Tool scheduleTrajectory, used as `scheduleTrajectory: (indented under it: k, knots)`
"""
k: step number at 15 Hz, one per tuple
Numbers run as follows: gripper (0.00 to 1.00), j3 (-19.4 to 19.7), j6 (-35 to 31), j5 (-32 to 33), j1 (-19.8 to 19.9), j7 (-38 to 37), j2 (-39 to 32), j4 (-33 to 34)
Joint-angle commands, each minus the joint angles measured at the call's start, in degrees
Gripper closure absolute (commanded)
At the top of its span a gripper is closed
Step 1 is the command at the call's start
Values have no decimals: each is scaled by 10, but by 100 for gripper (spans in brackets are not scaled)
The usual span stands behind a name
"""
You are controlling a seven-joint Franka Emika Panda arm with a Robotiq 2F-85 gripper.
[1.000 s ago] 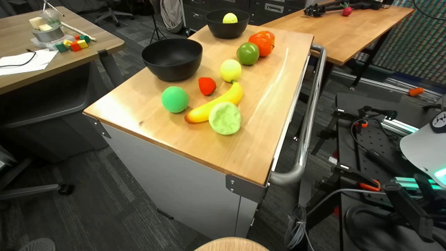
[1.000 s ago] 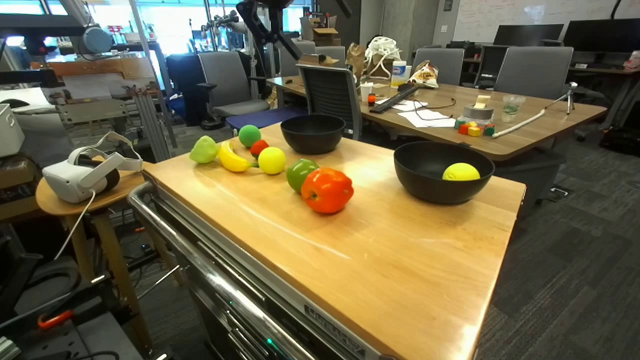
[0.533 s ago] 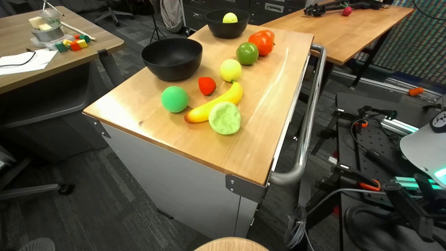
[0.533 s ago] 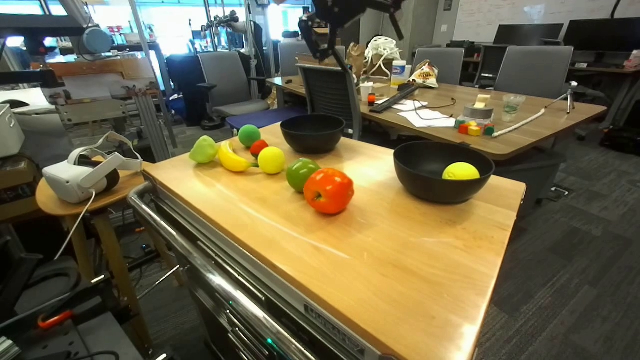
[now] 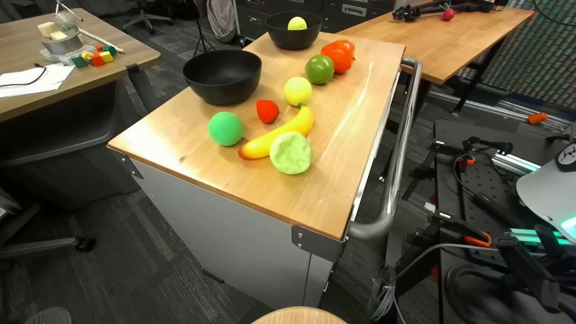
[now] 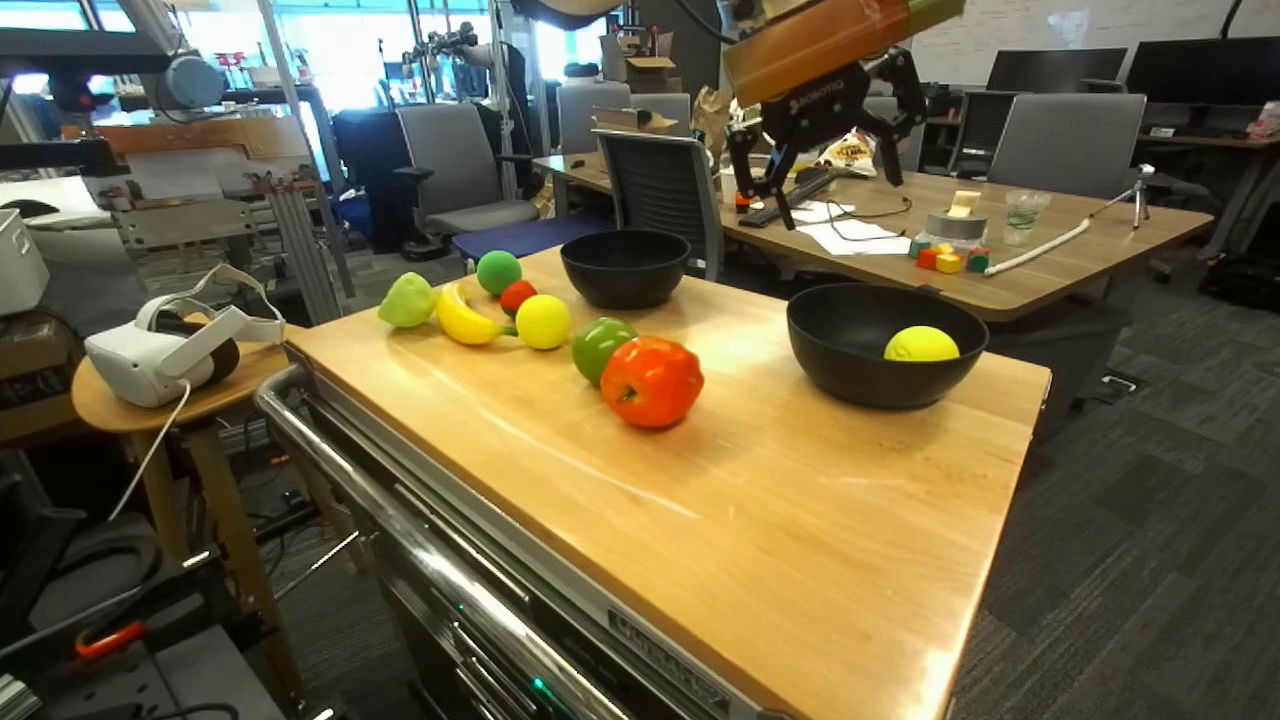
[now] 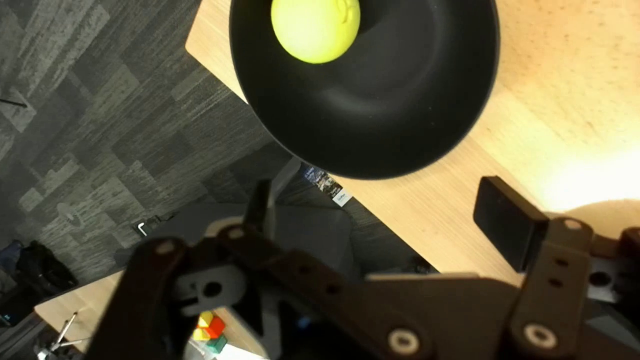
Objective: Remove the fruits and vegetables from the black bowls and place them on the countertop
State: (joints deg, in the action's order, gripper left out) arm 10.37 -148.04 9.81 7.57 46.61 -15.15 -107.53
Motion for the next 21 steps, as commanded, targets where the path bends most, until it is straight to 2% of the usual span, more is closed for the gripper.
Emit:
scheduleTrajectory:
  k: [1, 5, 9, 21]
  knots:
    - [0, -5, 72, 30, 23, -10, -71, 109]
    - [0, -9, 132, 37, 41, -9, -119, 172]
    - [0, -18, 156, 33, 48, -11, -149, 204]
    - [0, -18, 166, 45, 50, -42, -190, 207]
